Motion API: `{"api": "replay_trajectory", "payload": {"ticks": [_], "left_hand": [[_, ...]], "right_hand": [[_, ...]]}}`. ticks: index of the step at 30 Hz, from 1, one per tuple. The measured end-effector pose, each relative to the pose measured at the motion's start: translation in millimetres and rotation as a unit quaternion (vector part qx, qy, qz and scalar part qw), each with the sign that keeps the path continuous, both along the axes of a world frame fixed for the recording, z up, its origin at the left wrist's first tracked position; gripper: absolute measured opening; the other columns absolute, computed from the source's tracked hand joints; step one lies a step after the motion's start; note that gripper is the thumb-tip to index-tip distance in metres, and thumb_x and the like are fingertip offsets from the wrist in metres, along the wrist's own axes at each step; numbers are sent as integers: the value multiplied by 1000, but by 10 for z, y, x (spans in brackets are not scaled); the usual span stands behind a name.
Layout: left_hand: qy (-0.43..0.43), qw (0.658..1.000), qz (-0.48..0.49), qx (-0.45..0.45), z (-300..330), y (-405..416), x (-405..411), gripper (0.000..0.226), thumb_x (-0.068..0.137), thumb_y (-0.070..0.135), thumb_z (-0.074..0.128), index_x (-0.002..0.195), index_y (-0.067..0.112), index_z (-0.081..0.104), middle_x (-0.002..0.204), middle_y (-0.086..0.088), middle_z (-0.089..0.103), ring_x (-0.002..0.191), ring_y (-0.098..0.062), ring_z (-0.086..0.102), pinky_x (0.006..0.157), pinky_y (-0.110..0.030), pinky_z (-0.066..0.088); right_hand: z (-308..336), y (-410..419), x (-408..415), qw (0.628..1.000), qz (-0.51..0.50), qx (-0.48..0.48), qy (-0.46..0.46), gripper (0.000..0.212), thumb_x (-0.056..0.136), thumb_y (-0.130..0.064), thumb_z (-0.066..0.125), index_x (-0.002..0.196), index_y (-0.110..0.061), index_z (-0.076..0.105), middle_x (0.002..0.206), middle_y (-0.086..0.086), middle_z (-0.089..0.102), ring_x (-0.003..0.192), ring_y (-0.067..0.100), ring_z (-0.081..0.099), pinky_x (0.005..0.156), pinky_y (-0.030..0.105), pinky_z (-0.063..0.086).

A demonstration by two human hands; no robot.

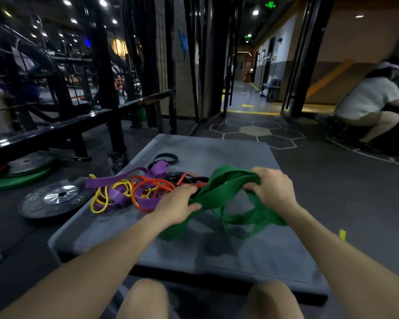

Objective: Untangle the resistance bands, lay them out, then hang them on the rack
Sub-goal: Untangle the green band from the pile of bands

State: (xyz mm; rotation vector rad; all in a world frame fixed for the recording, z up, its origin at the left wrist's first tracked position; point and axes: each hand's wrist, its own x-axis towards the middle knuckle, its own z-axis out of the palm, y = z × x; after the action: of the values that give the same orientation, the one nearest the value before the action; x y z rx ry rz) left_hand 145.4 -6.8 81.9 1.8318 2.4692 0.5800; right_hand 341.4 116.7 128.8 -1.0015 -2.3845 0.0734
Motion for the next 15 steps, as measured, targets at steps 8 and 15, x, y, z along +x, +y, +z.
{"api": "replay_trajectory", "payload": {"ticks": [8, 15], "left_hand": [[-92, 988, 11, 125, 199, 16, 365, 17, 91, 24, 56, 104, 14, 58, 104, -8, 64, 98, -29, 60, 81, -40, 48], [-153, 971, 47, 178, 155, 108, 146, 19, 92, 19, 56, 108, 10, 59, 106, -6, 63, 99, -25, 58, 82, -35, 44]], "right_hand": [[252, -100, 307, 996, -19, -39, 74, 27, 84, -32, 67, 74, -11, 55, 63, -2, 54, 69, 24, 57, 53, 31, 38], [183, 31, 180, 990, -6, -118, 77, 28, 76, -35, 75, 84, -10, 65, 77, 5, 67, 76, 24, 62, 69, 40, 53]]}}
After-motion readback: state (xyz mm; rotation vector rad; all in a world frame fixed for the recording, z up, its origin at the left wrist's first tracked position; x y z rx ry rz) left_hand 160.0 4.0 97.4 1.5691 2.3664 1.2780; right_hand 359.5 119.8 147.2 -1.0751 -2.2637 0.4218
